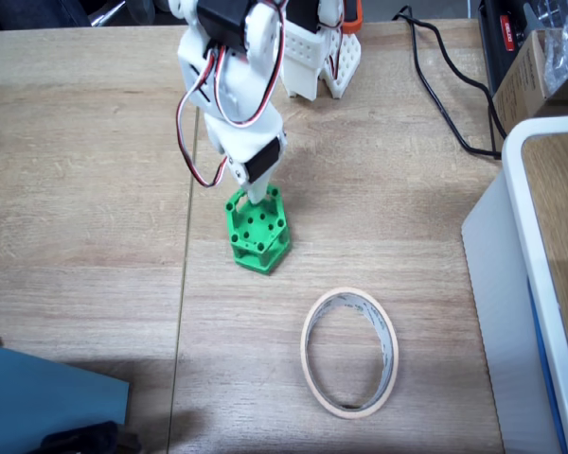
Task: Grasp a component and put it in the bin.
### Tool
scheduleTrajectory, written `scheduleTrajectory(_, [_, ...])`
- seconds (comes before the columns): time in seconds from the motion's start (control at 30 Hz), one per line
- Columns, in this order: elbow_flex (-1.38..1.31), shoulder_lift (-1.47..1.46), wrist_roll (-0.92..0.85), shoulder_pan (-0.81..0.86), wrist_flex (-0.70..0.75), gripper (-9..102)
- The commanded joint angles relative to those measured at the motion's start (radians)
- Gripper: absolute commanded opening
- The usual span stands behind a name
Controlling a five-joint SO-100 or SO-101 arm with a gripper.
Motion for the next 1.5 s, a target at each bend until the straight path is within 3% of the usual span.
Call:
scheduleTrajectory(0.0, [-0.012,0.005,0.002,0.012,0.003,1])
scheduleTrajectory(0.27, [-0.038,0.028,0.003,0.012,0.003,0])
scheduleTrajectory(0.87, [-0.448,0.083,0.006,-0.012,0.005,0])
scheduleTrajectory(1.3, [-0.62,-0.126,0.009,-0.284,0.003,0])
scheduleTrajectory(1.47, [-0.716,-0.199,0.115,-0.353,0.008,0])
